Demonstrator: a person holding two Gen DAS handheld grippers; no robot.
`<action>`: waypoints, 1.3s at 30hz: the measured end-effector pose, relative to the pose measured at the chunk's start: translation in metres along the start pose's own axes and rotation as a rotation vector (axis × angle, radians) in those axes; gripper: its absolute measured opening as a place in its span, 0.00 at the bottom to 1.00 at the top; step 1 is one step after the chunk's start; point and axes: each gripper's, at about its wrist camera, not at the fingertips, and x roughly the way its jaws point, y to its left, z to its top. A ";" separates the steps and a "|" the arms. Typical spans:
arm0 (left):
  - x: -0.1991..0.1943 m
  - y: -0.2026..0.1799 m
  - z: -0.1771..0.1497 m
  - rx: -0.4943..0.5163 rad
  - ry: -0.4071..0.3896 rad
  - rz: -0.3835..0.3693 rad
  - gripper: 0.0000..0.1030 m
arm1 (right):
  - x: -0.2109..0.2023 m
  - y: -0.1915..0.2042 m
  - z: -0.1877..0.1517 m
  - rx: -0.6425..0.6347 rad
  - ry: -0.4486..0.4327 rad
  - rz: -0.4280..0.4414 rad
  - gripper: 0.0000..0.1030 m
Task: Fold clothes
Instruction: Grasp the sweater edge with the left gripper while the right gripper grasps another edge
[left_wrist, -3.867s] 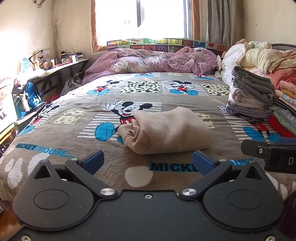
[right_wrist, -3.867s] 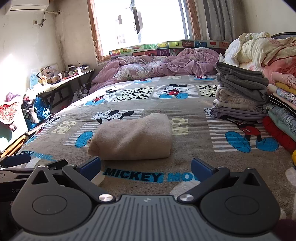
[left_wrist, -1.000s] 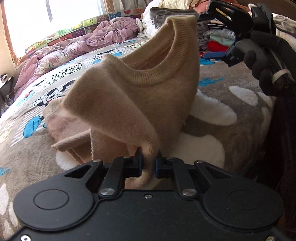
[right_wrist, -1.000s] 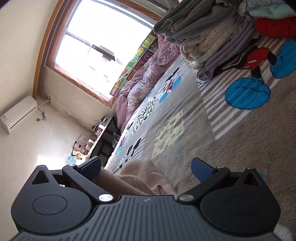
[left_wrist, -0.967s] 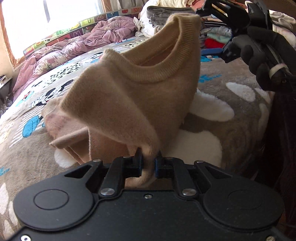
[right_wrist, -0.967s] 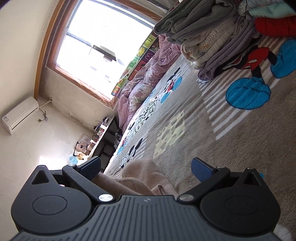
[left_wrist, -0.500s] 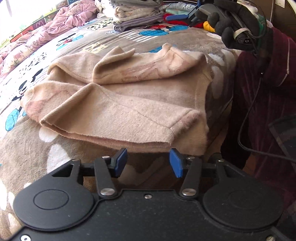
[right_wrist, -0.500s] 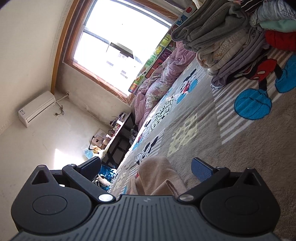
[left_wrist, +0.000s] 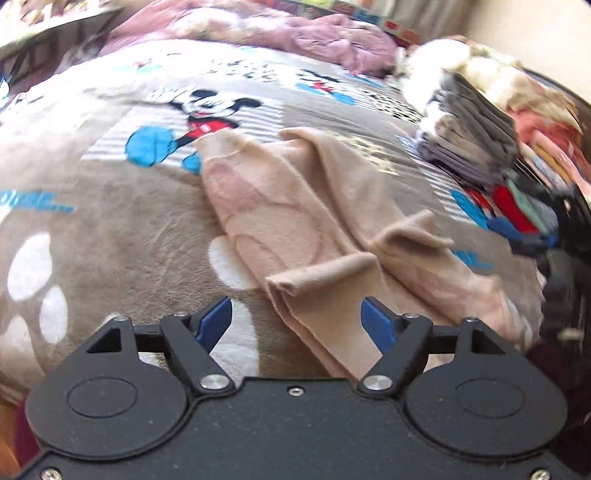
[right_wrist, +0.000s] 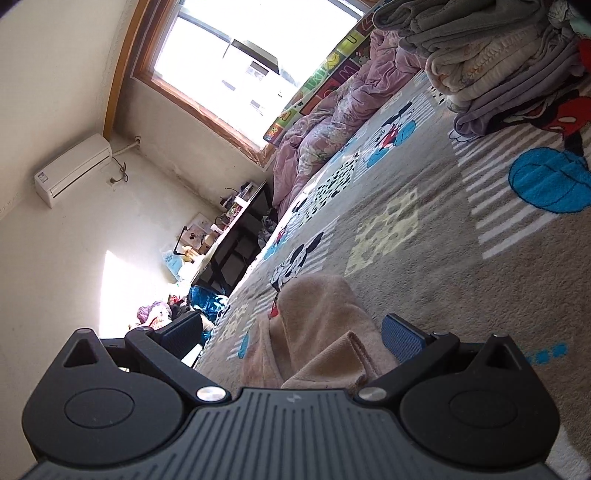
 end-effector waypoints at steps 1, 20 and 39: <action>0.009 0.007 0.006 -0.058 0.012 0.001 0.75 | 0.006 0.003 0.001 -0.009 0.018 -0.014 1.00; 0.109 0.073 0.054 -0.496 -0.093 -0.268 0.67 | 0.175 -0.001 0.054 -0.116 0.384 -0.136 0.93; 0.145 0.056 0.108 -0.179 -0.144 -0.195 0.11 | 0.247 -0.013 0.045 -0.037 0.463 0.092 0.36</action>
